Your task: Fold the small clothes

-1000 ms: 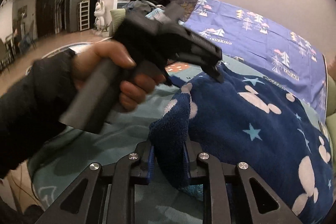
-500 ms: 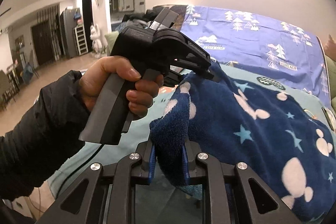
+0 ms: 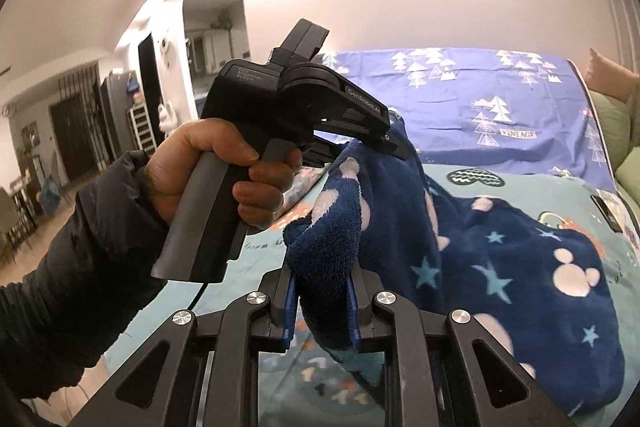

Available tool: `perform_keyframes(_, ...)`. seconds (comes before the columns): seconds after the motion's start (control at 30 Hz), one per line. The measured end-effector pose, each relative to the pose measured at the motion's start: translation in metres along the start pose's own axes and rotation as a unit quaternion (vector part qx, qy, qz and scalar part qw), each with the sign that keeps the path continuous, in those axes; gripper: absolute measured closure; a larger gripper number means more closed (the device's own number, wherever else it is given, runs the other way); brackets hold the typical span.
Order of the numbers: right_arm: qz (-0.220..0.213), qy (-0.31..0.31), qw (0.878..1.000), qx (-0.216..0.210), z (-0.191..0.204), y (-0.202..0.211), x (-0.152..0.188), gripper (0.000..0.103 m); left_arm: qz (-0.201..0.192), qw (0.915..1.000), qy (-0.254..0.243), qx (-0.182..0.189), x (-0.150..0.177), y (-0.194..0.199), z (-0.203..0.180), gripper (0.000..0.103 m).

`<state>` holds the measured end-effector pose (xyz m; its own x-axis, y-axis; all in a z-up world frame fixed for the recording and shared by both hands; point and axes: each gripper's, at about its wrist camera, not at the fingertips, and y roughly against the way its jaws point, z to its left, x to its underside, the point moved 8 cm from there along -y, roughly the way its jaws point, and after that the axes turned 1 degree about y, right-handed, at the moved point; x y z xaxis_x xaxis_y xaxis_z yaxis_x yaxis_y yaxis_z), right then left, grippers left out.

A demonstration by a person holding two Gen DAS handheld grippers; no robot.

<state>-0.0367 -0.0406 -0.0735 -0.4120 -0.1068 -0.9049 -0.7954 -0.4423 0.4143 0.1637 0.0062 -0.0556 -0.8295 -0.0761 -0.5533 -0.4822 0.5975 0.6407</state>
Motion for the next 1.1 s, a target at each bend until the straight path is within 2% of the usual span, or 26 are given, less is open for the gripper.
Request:
perform_keyframes(0.3,-0.039,-0.081,0.996,0.000,-0.070,0.039,-0.012,0.085,0.004,0.9961,-0.078,-0.040,-0.005,-0.023,-0.074,0.079)
perform_keyframes(0.67,-0.079,-0.200,0.977,-0.007,-0.153,0.087,-0.002,0.085,0.027,0.9854,-0.152,-0.073,0.000,-0.071,-0.161,0.079)
perform_keyframes(0.93,-0.091,-0.304,0.948,-0.022,-0.210,0.106,0.025,0.085,0.060,0.9743,-0.193,-0.099,0.016,-0.120,-0.207,0.077)
perform_keyframes(1.1,-0.082,-0.384,0.919,-0.031,-0.243,0.108,0.058,0.085,0.079,0.9623,-0.232,-0.118,0.033,-0.155,-0.228,0.071)
